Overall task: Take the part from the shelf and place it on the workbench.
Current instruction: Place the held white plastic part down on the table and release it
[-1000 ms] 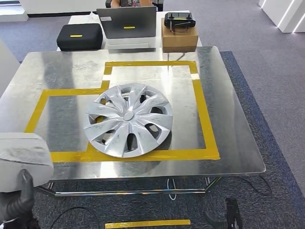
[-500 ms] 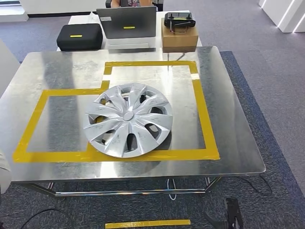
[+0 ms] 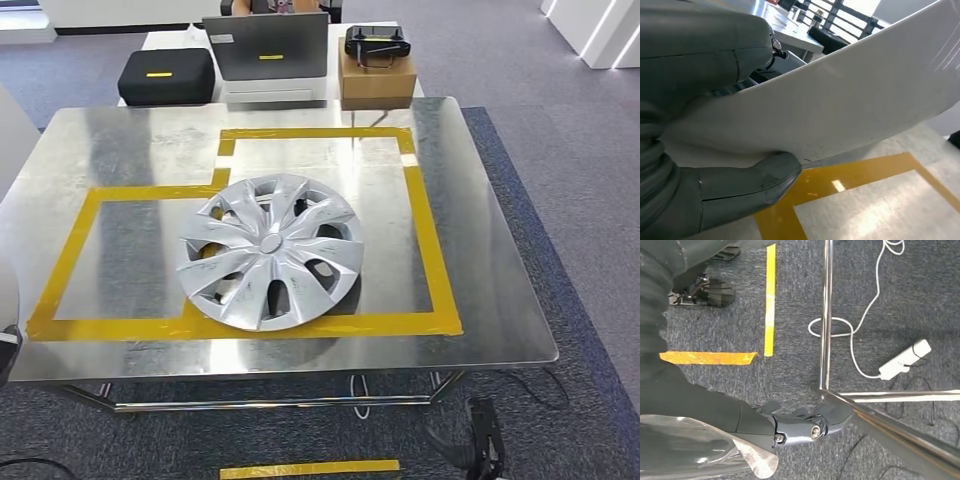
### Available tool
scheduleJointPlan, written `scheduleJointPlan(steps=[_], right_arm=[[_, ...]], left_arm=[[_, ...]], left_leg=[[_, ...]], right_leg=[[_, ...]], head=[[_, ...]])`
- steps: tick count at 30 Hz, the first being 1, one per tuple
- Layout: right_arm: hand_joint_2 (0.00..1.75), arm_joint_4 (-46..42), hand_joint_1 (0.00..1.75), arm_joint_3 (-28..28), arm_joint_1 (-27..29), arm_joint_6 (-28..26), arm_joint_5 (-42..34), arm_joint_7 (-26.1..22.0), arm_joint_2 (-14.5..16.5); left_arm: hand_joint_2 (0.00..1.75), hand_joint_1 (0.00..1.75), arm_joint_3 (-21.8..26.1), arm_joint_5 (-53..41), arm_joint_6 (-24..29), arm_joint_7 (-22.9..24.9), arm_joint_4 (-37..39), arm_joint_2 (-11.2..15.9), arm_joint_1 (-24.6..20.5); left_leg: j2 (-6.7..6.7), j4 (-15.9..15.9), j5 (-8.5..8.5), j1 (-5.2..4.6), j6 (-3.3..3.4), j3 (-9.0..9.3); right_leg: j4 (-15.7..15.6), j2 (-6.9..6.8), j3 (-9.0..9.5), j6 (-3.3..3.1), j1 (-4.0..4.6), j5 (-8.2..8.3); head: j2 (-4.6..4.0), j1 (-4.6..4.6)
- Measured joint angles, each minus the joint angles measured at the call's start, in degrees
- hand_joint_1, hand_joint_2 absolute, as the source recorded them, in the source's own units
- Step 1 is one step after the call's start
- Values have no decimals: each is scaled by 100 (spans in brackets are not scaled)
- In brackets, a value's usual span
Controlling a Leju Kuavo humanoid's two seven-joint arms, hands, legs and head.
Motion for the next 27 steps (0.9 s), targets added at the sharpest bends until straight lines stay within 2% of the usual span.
scheduleJointPlan(steps=[4,9,14,17,21,22,26,27], right_arm=[[175,15,0,122,-74,-16,42,97,-10],[175,35,0,298,-168,-53,86,198,-29],[175,51,0,388,-179,-65,87,221,-53],[175,56,0,456,-195,-69,89,263,-65],[0,63,0,568,-244,-91,70,329,-82],[0,66,0,597,-256,-99,57,341,-85],[0,78,0,670,-272,-121,-33,353,-90],[0,80,0,678,-268,-125,-65,349,-90]], left_arm=[[175,175,-516,-889,68,410,569,171,-544],[175,175,-1325,-1741,80,840,1231,210,-1304],[175,175,-1755,-1932,81,931,1588,212,-1660],[175,175,-2028,-2350,7,1105,1808,188,-1913],[175,0,-2506,-2960,-98,1400,2248,36,-2412],[175,0,-2632,-3088,-117,1486,2357,-25,-2533],[0,0,-3006,-3355,18,1784,2643,-272,-2823],[0,0,-3047,-3373,111,1820,2662,-329,-2839]], left_leg=[[-2,3,0,-5,1,-1],[1,3,1,-7,1,-1],[7,5,0,-8,1,-2],[6,6,0,-7,1,-4],[6,6,0,-7,2,-5],[6,6,0,-7,2,-5],[7,8,0,-9,2,-4],[8,8,0,-9,2,-4]], right_leg=[[-3,-9,0,2,-5,1],[-3,1,5,9,-7,14],[-3,8,-1,9,-7,14],[-4,3,-5,9,-7,14],[-4,4,-2,9,-7,14],[-4,6,-1,9,-7,15],[-4,10,1,12,-8,18],[-4,11,0,12,-9,18]], head=[[0,1],[0,-1],[0,0],[0,0],[0,-1],[0,-1],[0,0],[0,0]])
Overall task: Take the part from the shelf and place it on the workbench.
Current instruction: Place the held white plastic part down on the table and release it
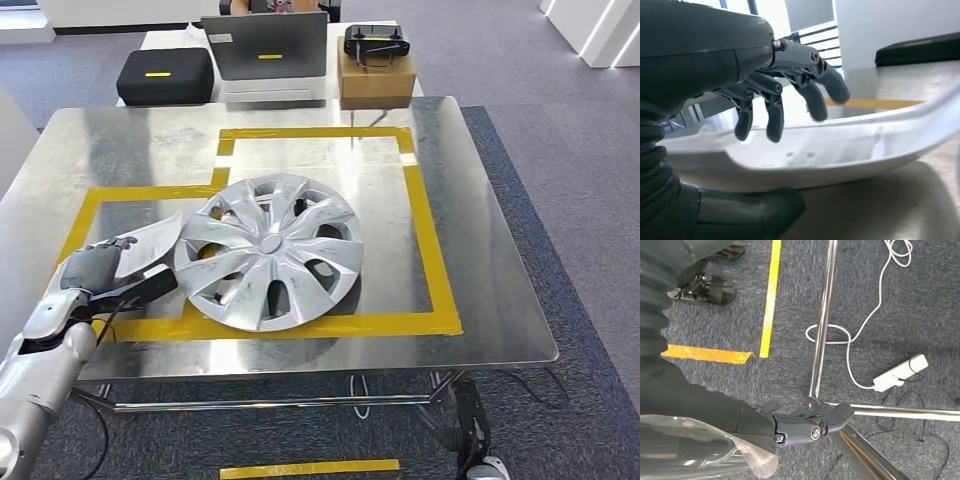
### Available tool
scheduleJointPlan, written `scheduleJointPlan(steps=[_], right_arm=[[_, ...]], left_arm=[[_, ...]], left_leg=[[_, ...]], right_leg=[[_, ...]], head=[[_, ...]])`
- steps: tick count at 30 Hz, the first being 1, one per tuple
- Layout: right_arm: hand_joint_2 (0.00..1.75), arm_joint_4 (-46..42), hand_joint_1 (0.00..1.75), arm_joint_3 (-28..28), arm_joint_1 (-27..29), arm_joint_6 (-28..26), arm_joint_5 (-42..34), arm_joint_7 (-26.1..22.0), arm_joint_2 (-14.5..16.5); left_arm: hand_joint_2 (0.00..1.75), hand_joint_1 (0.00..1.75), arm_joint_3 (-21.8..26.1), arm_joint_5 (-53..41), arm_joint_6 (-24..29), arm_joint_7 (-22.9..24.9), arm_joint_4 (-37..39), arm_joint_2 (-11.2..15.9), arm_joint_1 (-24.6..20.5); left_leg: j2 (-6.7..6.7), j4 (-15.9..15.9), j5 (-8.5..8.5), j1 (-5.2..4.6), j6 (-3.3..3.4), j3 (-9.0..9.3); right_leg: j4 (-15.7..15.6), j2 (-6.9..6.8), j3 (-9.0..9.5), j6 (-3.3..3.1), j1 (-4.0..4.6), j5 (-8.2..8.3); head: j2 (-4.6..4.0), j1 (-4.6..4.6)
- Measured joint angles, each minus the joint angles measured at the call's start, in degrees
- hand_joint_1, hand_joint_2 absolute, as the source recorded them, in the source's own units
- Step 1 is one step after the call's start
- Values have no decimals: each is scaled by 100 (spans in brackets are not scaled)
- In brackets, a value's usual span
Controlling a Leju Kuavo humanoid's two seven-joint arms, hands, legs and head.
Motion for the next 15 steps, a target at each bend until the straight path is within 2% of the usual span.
scheduleJointPlan(steps=[3,6,10,15], right_arm=[[0,3,0,8,28,-7,-96,-35,0],[0,7,0,5,83,-19,-189,-91,-2],[0,8,0,-8,171,-32,-315,-168,-13],[0,8,0,-81,312,-50,-429,-291,-15]], left_arm=[[0,0,-40,-22,310,23,-134,-153,76],[0,0,-41,26,513,-22,-654,-297,328],[0,0,-48,416,688,-325,-1749,-517,890],[0,0,-288,1380,1046,-1022,-3569,-815,1922]], left_leg=[[1,2,-2,-1,1,0],[1,2,-4,-1,3,-1],[3,2,-14,-2,2,-2],[5,6,-34,-22,17,0]], right_leg=[[0,1,-1,0,0,-1],[0,-2,-2,1,-1,-3],[-3,3,-2,1,-2,-7],[-9,5,1,11,-17,-13]], head=[[0,-1],[0,-1],[0,0],[0,-1]])
